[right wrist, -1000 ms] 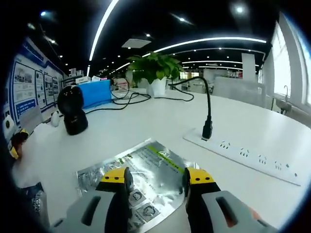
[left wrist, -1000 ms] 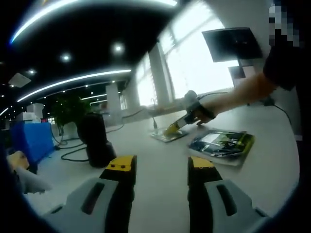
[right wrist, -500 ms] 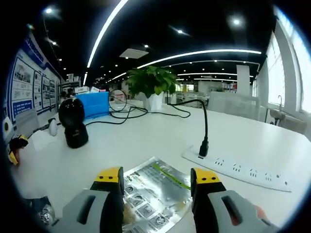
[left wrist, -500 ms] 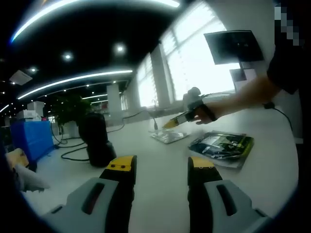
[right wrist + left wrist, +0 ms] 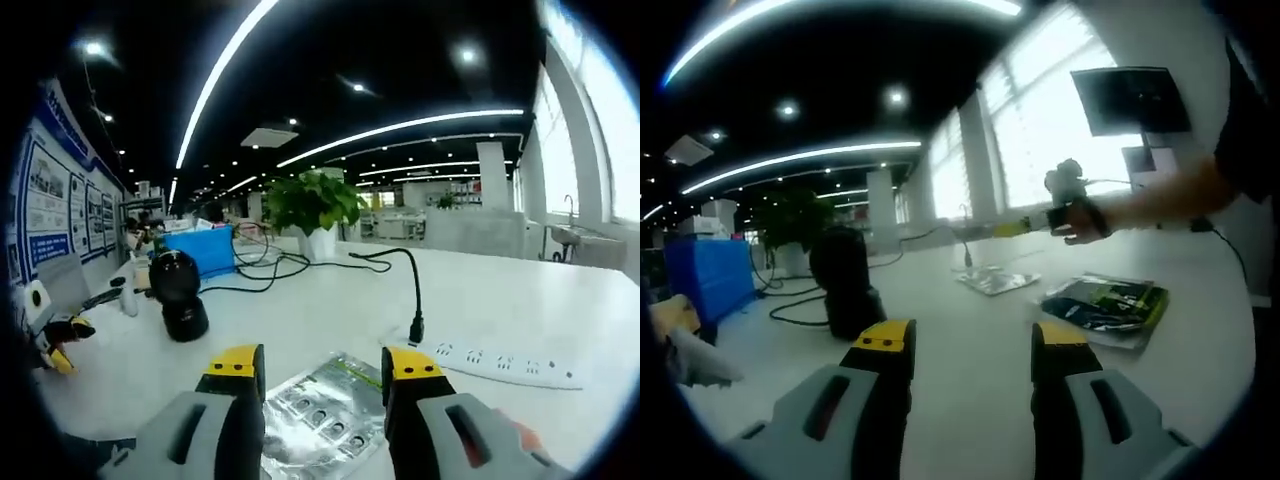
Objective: Clip sheet goods on table flip sheet goods clip sheet goods scan sheet goods put sheet goods back to table
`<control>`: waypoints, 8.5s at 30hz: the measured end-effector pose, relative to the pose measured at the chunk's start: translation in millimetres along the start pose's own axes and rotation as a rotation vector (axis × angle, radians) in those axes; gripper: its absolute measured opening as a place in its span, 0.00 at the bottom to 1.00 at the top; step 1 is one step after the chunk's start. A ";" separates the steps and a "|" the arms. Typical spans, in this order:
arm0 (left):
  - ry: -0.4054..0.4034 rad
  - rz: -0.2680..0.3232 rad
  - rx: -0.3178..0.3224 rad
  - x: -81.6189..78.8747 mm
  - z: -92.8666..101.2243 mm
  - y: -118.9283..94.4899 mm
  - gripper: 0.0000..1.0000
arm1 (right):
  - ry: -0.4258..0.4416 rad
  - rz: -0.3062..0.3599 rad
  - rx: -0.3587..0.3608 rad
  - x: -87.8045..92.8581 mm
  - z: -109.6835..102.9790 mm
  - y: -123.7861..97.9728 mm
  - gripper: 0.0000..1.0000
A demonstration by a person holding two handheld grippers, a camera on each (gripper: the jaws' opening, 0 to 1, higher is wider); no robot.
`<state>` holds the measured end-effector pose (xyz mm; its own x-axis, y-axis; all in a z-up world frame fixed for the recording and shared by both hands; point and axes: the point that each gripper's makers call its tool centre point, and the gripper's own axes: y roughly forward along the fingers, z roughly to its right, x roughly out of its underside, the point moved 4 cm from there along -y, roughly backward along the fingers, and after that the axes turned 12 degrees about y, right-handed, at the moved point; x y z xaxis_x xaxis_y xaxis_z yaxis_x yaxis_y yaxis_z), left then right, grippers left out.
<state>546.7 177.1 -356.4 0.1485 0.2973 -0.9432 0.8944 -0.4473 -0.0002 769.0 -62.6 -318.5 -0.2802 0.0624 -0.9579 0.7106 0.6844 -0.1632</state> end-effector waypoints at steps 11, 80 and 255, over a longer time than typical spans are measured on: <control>-0.003 0.023 0.046 -3.1 8.2 -0.3 0.39 | -0.003 0.062 0.018 8.1 -26.3 -76.2 0.37; 0.010 0.091 0.059 -16.7 12.5 -7.4 0.39 | -0.028 0.281 0.212 87.9 -52.1 -243.7 0.34; -0.010 0.126 0.090 -21.0 18.0 -10.5 0.46 | -0.167 -0.032 0.229 138.5 -199.6 -123.7 0.00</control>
<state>526.6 160.4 -342.6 0.2529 0.2259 -0.9408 0.8274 -0.5544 0.0892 513.5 6.4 -383.8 -0.2085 -0.0900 -0.9739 0.8356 0.5010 -0.2252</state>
